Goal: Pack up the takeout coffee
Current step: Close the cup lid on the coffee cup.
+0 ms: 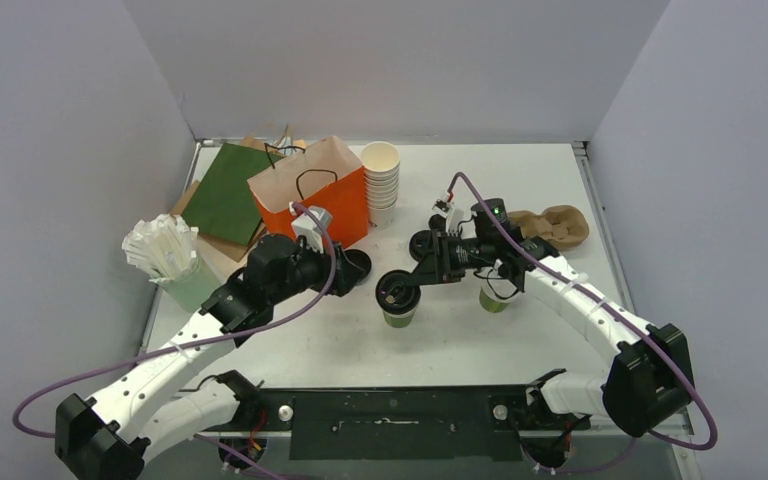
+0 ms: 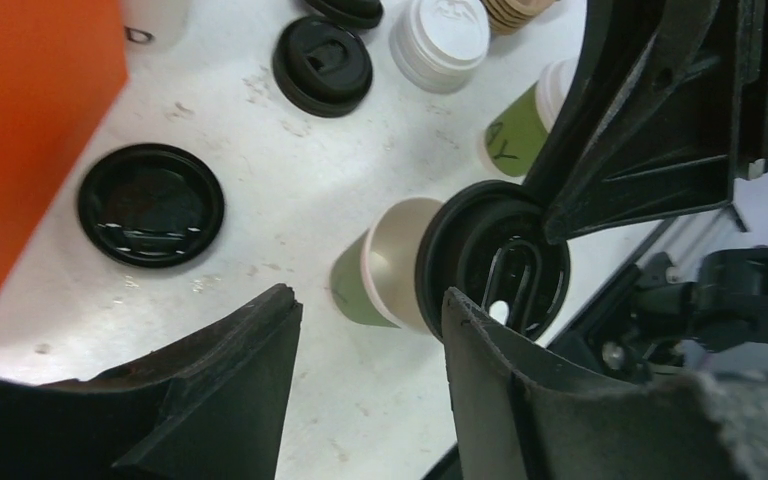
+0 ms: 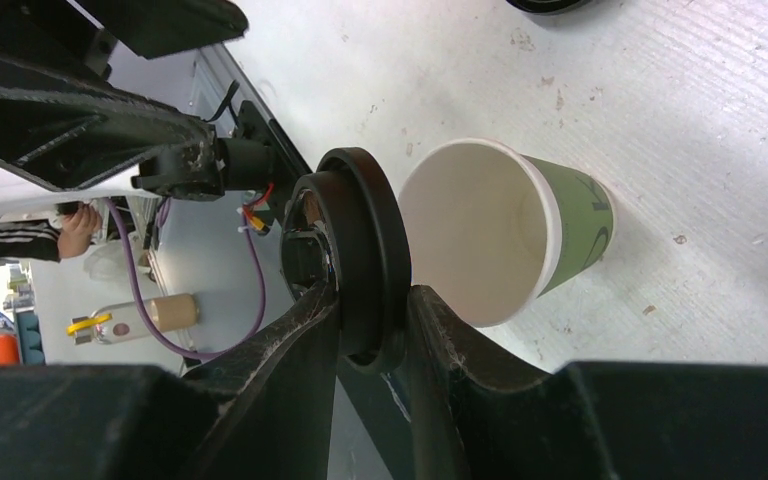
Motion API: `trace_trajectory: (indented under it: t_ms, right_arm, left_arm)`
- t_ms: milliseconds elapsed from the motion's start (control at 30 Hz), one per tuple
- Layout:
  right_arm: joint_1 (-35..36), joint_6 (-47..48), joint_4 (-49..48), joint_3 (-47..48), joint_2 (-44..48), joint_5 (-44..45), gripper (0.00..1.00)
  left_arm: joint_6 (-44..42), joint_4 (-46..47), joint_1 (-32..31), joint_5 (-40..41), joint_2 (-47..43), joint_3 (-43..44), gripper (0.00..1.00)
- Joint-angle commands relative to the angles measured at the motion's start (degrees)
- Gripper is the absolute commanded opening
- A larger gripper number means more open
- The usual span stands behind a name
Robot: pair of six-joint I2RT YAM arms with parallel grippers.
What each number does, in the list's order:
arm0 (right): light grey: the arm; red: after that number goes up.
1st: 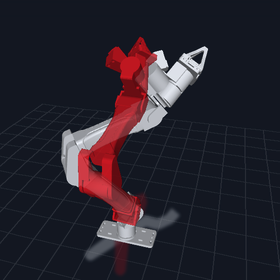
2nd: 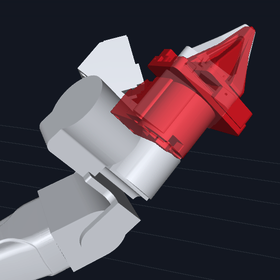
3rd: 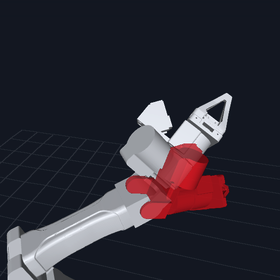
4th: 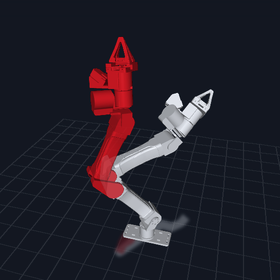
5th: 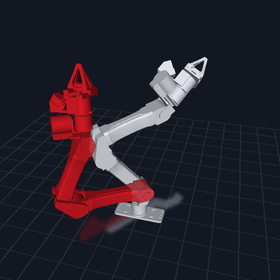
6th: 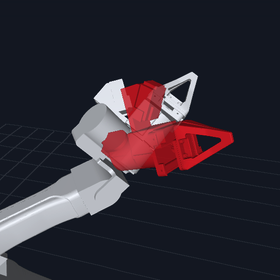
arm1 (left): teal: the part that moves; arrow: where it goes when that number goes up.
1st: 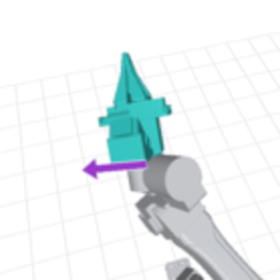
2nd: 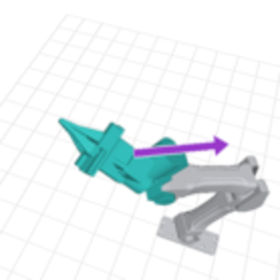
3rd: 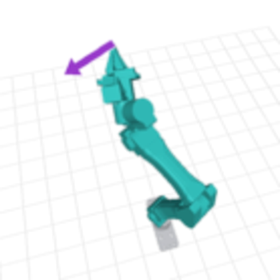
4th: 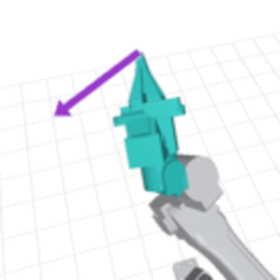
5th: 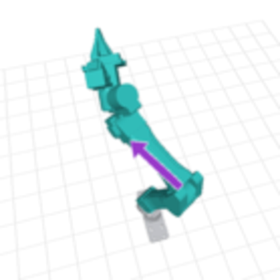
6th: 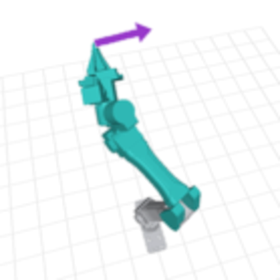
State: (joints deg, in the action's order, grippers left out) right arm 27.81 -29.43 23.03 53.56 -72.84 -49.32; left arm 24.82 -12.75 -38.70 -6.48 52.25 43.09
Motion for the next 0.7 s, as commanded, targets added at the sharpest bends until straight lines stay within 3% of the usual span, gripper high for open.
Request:
trace_trajectory:
  t_ms: [0, 333, 667]
  right_arm:
    - [0.5, 0.8, -4.2, -0.8, -0.3, 0.9, 0.22]
    - [0.4, 1.3, -6.0, -1.2, -2.2, 1.5, 0.21]
    - [0.5, 2.3, -6.2, -1.3, -4.0, 2.4, 0.2]
  left_arm:
    - [8.1, 10.1, 1.2, -9.3, -0.6, -3.3, 0.51]
    - [11.7, 16.8, 1.2, -11.3, 2.5, -6.9, 0.37]
    - [10.9, 16.9, 1.4, -10.5, 7.3, -7.5, 0.31]
